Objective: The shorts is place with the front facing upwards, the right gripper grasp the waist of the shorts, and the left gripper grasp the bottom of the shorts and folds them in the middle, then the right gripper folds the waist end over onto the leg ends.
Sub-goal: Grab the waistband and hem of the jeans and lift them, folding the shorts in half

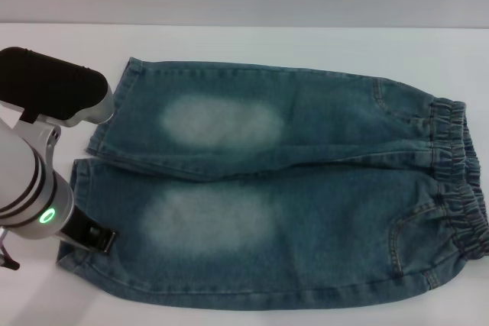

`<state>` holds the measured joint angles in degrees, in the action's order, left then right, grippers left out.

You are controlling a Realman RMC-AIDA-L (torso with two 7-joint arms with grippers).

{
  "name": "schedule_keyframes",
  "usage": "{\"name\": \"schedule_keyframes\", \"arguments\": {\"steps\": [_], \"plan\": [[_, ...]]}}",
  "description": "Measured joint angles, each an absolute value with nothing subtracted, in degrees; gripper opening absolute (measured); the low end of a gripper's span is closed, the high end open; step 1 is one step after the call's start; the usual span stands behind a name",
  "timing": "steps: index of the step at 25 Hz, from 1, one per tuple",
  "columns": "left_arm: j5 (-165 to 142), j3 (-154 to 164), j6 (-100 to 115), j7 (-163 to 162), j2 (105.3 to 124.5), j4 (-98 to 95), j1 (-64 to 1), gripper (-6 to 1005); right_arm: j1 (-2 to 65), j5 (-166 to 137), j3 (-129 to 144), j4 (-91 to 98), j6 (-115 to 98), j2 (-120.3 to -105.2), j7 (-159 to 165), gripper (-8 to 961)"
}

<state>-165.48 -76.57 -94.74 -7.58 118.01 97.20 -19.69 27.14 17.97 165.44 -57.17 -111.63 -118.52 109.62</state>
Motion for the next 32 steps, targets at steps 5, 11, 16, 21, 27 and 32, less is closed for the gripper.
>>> {"name": "schedule_keyframes", "arguments": {"steps": [5, 11, 16, 21, 27, 32], "plan": [[-165.45, -76.36, -94.74, -7.60, 118.10, 97.20, -19.79, 17, 26.36, 18.49, 164.92, -58.94, -111.03, -118.42, 110.45, 18], [-165.33, -76.51, -94.80, -8.97, 118.21, 97.36, -20.01, 17, 25.67, 18.66, 164.74, -62.21, -111.59, -118.46, 111.02, 125], [-165.33, -74.94, -94.93, -11.21, 118.28, 98.70, -19.62, 17, 25.64, 18.66, 164.44, -64.18, -112.73, -118.47, 112.43, 222], [-165.45, -74.21, -93.75, -11.87, 118.16, 98.95, -19.32, 17, 25.84, 18.66, 164.42, -64.10, -112.44, -118.56, 114.14, 318], [-165.49, -75.17, -93.75, -12.19, 117.98, 99.94, -20.22, 18, 26.84, 18.66, 164.72, -61.31, -111.88, -118.82, 115.49, 544], [-165.50, -75.80, -94.08, -12.08, 117.95, 101.83, -19.36, 18, 26.50, 18.64, 164.72, -59.07, -111.19, -118.89, 115.29, 543]]}}
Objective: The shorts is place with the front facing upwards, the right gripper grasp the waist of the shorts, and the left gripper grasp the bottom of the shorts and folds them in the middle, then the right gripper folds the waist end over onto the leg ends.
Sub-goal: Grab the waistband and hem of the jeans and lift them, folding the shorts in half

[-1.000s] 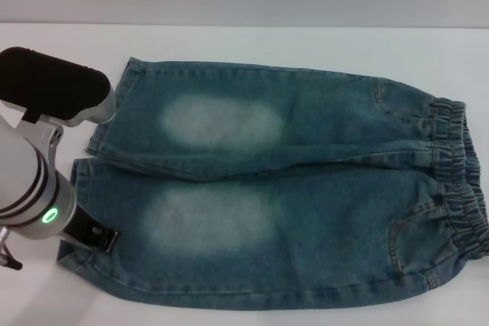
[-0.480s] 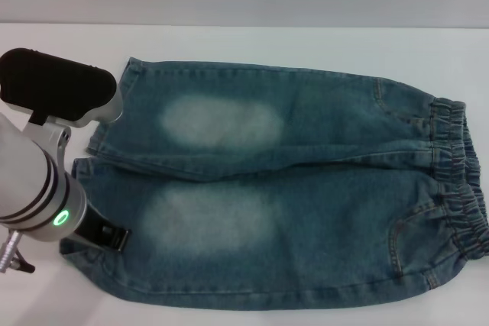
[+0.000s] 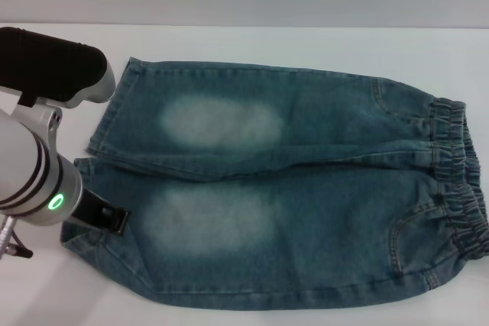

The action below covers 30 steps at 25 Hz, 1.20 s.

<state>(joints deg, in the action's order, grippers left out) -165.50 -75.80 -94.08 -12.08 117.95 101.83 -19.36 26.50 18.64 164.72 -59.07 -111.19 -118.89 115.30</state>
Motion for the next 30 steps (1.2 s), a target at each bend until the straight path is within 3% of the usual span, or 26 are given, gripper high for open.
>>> {"name": "schedule_keyframes", "arguments": {"steps": [30], "plan": [[-165.50, -75.78, -95.65, -12.37, 117.94, 102.36, -18.80, 17, 28.60, 16.41, 165.68, -52.97, -104.60, -118.47, 114.35, 543]]}}
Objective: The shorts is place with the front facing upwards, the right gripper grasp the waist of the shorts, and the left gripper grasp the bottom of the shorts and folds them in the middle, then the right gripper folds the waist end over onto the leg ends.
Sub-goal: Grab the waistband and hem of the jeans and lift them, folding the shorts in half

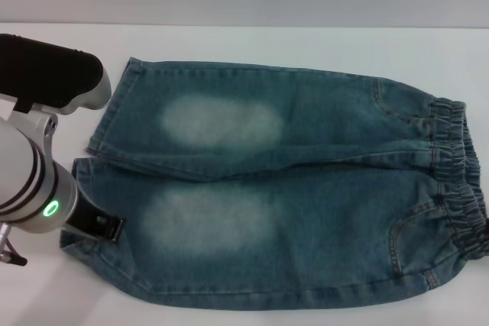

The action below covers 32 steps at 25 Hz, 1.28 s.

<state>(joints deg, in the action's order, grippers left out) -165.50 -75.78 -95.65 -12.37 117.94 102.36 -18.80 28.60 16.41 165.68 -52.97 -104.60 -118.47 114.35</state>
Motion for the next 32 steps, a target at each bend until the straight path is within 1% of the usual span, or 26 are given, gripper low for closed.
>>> {"name": "schedule_keyframes", "arguments": {"steps": [13, 23, 29, 32], "plan": [[-165.50, -76.26, -96.22, -11.24, 117.86, 101.98, -18.63, 18, 29.93, 14.61, 165.67, -49.85, -102.29, -118.39, 114.32, 542], [-165.50, -77.47, -96.94, -9.60, 117.85, 101.56, -18.82, 17, 29.49, 13.98, 165.25, -51.81, -102.22, -118.67, 115.21, 467], [-165.50, -77.79, -97.04, -9.03, 117.85, 101.50, -18.96, 17, 28.35, 14.64, 164.75, -52.64, -101.95, -118.81, 115.38, 488], [-165.50, -78.00, -97.19, -8.95, 117.85, 101.49, -18.98, 17, 28.21, 14.94, 164.72, -52.75, -101.51, -118.82, 115.40, 514]]}}
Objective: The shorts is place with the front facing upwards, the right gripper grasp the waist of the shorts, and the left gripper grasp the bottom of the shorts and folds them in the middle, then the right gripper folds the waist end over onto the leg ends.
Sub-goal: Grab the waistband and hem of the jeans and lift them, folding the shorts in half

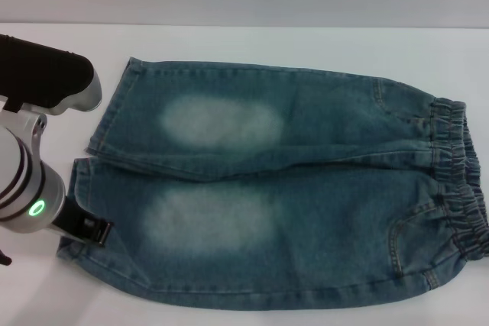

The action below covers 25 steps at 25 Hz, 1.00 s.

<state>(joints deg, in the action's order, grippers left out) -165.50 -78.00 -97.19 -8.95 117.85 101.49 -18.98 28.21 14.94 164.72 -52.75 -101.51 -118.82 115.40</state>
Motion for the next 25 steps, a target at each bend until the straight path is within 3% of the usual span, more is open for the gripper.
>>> {"name": "schedule_keyframes", "arguments": {"steps": [25], "plan": [[-165.50, -78.50, -98.18, -8.00, 117.85, 101.57, -19.68, 18, 29.65, 14.96, 165.58, -48.50, -100.02, -118.60, 114.32, 497]]}}
